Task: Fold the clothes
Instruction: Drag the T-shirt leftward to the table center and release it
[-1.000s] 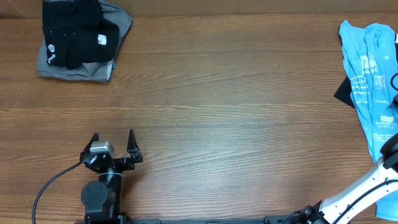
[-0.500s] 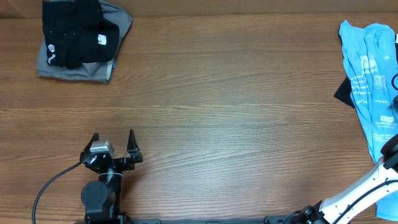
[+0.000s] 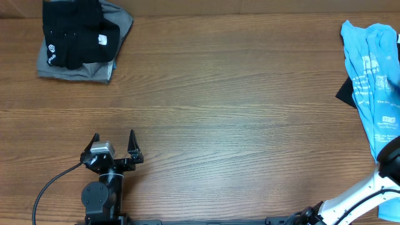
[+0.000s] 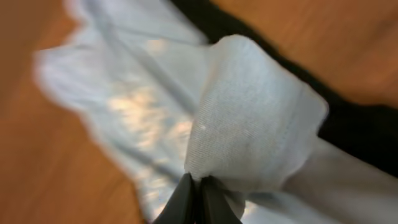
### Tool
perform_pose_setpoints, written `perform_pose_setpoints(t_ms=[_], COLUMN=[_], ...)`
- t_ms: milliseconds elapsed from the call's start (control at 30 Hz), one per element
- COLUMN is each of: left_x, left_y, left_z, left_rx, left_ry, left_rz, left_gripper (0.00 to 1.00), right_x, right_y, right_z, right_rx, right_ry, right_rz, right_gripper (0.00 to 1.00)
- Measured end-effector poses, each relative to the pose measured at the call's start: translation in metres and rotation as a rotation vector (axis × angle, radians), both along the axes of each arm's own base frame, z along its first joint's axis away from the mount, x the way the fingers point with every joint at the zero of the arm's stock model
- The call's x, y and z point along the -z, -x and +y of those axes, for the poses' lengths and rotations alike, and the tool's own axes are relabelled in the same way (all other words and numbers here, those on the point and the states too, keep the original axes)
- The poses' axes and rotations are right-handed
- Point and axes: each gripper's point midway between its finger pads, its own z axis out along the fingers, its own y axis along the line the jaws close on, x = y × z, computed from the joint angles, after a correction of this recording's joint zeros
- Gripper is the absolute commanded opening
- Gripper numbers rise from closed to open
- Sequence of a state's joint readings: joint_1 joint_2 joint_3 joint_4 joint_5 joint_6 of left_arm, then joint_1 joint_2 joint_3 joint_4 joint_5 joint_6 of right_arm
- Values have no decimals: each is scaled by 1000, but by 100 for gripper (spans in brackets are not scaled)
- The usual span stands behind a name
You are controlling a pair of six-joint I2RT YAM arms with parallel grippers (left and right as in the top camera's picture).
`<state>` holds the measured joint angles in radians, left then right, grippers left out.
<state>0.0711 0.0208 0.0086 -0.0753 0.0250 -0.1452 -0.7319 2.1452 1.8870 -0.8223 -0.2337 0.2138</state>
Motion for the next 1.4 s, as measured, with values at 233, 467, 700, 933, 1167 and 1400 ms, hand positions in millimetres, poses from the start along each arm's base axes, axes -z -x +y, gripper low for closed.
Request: perform_pose_setpoints(t_ms=[233, 467, 700, 933, 1167, 1400], left_x=[0, 0, 0, 0, 0, 0], left_y=[0, 0, 0, 0, 0, 0], left_z=[0, 0, 0, 0, 0, 0], left_rx=[0, 0, 0, 0, 0, 0], left_ry=[0, 0, 0, 0, 0, 0], left_rz=[0, 0, 0, 0, 0, 0], left_gripper=[100, 100, 100, 100, 100, 100], right_x=[-18, -20, -30, -53, -50, -56], right_y=[-65, -106, -99, -22, 32, 15], right_z=[116, 285, 484, 688, 750, 685], right_rx=[-249, -580, -955, -1334, -1446, -1313], right_ry=[-57, -101, -97, -119, -77, 11], right_rz=[-60, -64, -121, -255, -249, -134], right_gripper=[4, 4, 4, 28, 68, 99])
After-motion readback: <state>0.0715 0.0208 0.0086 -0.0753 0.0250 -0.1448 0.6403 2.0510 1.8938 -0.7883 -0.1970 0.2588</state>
